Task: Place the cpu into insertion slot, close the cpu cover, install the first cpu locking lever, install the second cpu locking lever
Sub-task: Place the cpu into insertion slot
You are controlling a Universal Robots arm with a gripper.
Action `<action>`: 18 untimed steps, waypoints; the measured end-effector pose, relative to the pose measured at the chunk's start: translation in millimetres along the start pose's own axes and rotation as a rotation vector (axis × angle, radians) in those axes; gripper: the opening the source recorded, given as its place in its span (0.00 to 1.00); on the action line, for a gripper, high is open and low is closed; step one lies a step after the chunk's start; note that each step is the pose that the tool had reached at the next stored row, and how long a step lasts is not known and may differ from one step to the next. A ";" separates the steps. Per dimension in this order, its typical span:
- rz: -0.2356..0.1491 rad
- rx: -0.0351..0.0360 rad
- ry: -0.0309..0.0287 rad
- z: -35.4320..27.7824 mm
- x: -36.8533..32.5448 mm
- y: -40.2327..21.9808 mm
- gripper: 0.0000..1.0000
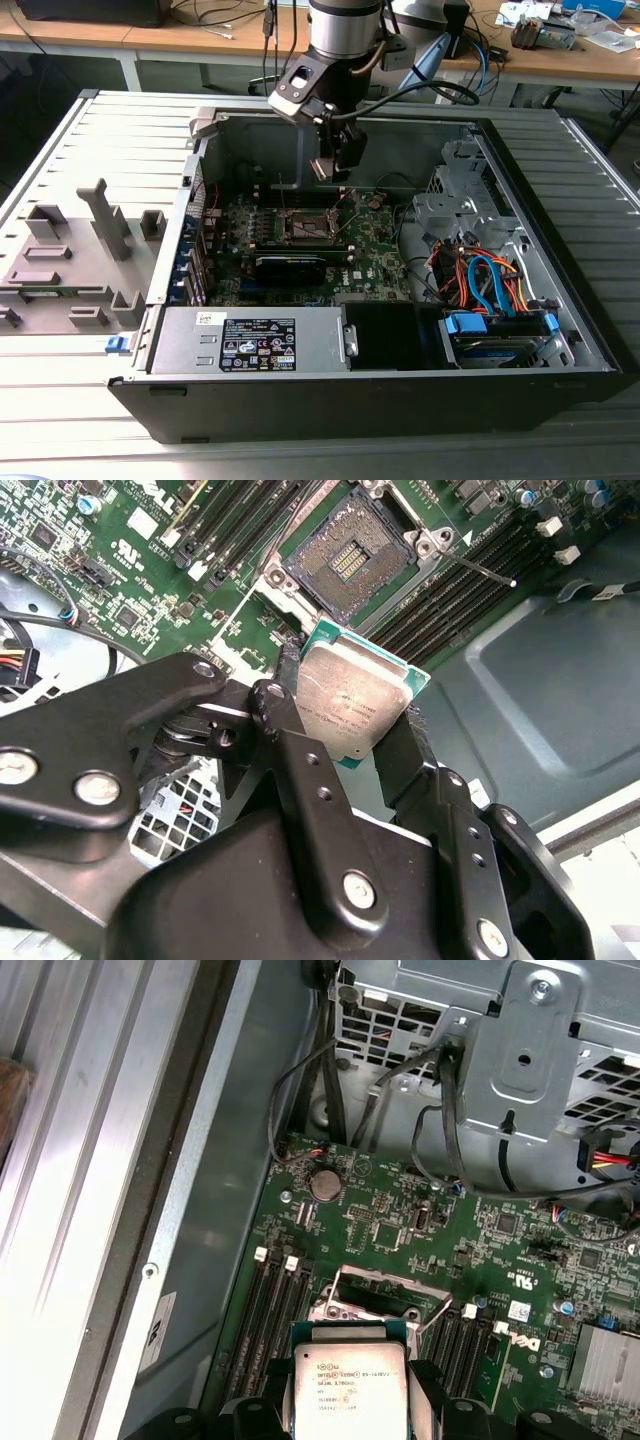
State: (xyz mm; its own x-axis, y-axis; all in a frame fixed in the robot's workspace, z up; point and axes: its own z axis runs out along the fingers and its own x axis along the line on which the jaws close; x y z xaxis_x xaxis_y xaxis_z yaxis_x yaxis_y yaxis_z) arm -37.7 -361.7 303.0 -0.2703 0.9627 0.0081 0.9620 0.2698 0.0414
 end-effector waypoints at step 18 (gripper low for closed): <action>0.037 -0.0003 -0.0015 0.2 0.0 0.0 0.55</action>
State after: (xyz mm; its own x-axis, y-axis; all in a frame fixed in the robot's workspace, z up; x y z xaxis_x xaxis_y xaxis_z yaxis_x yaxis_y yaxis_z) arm -37.8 -361.7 302.8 -0.2341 0.9722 0.0081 0.9715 0.2336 0.0413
